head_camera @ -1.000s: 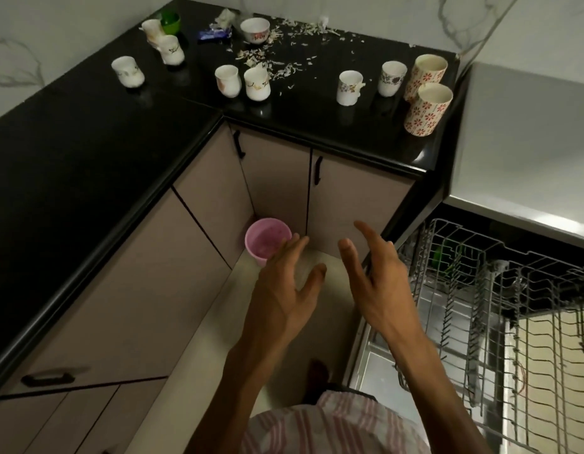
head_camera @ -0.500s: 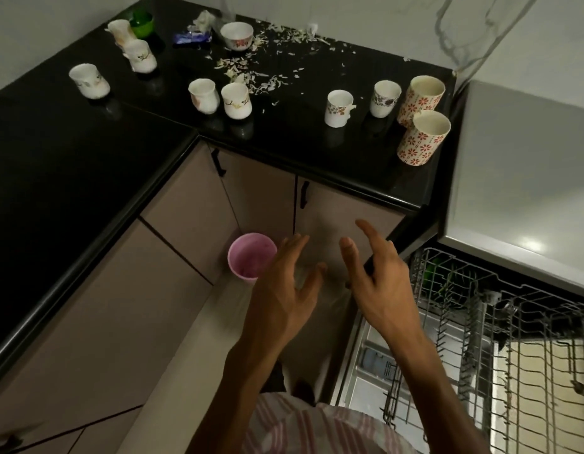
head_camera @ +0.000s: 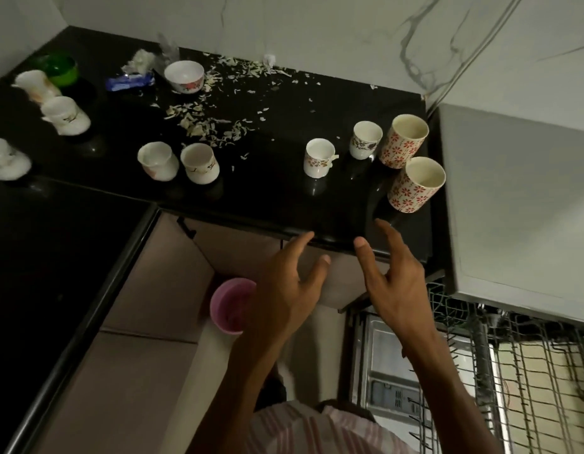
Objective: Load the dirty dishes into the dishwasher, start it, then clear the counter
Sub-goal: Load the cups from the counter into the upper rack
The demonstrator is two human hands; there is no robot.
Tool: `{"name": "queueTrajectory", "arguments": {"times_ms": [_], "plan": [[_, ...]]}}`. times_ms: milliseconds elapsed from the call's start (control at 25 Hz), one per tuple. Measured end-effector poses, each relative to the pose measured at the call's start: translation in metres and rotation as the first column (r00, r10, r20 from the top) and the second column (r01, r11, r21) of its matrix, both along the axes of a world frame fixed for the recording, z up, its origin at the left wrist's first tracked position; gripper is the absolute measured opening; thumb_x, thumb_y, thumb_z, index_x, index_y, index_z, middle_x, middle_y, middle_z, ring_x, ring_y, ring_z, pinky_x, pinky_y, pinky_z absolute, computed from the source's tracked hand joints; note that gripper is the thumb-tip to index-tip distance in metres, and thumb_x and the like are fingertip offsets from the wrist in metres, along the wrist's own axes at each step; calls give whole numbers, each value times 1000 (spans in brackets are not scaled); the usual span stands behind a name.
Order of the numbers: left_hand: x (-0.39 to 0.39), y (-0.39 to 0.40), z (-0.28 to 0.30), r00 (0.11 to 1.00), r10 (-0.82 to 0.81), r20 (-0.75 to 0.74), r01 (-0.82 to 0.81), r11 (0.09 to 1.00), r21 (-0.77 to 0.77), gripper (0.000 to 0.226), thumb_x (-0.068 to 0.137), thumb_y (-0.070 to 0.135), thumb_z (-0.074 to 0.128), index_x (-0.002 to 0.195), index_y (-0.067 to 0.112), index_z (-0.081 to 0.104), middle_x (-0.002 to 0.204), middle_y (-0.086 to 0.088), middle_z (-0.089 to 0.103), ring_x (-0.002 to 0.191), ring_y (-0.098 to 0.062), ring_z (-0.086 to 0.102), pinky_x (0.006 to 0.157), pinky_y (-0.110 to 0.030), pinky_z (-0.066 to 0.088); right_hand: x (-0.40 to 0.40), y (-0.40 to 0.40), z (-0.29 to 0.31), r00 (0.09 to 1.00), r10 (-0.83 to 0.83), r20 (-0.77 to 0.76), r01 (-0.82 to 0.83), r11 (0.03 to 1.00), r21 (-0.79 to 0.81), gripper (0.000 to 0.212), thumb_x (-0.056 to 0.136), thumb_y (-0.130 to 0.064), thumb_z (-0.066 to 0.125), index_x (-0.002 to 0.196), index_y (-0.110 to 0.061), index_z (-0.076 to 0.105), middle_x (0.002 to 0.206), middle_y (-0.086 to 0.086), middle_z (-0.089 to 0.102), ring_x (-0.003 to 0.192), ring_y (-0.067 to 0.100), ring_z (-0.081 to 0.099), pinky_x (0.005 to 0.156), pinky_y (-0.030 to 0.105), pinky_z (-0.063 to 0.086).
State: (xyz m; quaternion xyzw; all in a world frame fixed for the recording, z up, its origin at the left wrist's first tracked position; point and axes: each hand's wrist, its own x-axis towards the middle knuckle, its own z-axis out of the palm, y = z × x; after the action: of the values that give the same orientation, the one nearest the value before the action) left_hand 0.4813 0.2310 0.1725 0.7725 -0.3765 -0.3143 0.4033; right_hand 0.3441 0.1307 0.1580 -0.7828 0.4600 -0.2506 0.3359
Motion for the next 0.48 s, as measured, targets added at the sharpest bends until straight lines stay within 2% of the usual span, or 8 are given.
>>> {"name": "queueTrajectory", "arguments": {"times_ms": [200,280,480], "plan": [[26,-26,-5,994,9,-110,-10,1000,-10,48,95,42,55,142,35,44,147,9,45,116,10,29,94,-18,30,12,-37,-11,984,-173,52,175,984,-41,61,94,-43,58,146,-16,38,142,7,51,125,25,54,102,38,46],[32,-36,-9,990,-7,-138,7,1000,2,47,95,43,55,140,36,45,147,10,45,118,9,30,94,-19,31,12,-60,-16,959,-271,80,274,961,-32,63,92,-36,63,146,-14,37,143,8,51,129,23,50,105,39,45],[35,-68,-15,996,-53,-68,52,999,-12,47,95,40,55,140,27,47,144,9,49,128,2,39,98,-18,33,8,-118,-32,916,-386,111,380,922,70,77,85,-26,73,148,-14,29,147,6,44,132,23,46,98,28,40]]}}
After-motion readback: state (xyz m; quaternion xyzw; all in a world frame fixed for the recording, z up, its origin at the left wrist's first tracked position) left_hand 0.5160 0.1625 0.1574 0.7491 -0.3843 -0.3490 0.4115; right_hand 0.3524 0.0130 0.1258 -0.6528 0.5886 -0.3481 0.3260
